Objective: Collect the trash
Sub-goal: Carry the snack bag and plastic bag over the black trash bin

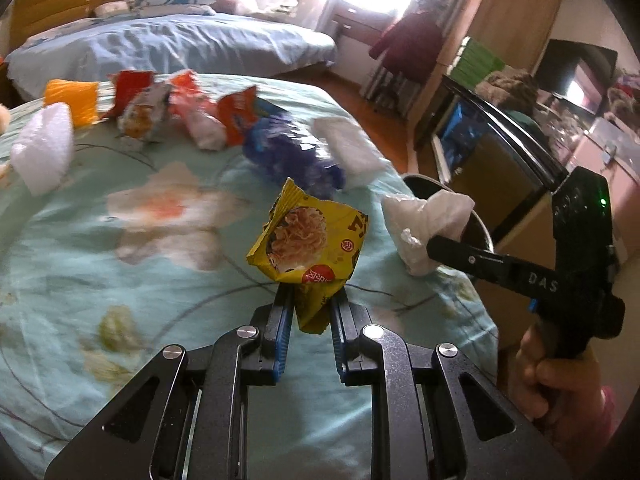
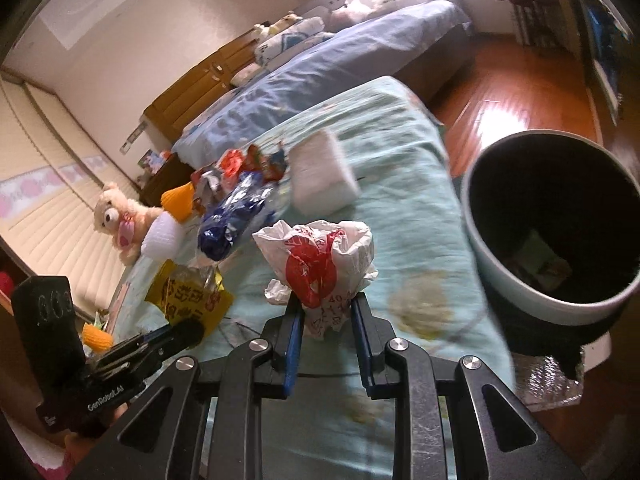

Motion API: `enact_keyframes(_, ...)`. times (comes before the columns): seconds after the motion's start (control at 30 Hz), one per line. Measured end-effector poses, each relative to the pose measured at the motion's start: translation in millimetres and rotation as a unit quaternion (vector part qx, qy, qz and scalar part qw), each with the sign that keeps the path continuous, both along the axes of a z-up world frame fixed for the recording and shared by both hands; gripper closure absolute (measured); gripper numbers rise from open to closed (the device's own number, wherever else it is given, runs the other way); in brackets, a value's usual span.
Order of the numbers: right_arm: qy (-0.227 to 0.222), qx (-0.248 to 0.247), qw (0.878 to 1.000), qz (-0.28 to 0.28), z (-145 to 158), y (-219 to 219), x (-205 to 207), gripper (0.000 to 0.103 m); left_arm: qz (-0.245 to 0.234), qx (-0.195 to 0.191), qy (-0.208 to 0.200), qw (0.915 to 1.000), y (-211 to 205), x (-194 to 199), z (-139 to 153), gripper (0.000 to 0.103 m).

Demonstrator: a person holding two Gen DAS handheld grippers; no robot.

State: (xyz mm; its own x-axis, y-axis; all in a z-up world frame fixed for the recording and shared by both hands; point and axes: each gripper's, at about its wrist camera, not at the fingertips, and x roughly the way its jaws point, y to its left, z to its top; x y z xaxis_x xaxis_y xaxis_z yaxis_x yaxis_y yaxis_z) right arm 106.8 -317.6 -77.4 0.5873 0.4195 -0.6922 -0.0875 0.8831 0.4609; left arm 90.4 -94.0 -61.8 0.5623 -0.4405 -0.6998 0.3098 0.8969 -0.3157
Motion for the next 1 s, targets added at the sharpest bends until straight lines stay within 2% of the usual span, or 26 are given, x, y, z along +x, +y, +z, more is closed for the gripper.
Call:
enact_keyframes(0.6, -0.013, 0.001, 0.997, -0.081, 8, -79, -22, 0.079, -0.088, 0.017, -0.008, 0.996, -88, 7, 10, 0.086)
enact_keyframes(1.0, -0.015, -0.002, 0.993, -0.12, 10, -122, -28, 0.079, -0.113, 0.03, -0.009, 0.9931, -128, 19, 12, 0.086)
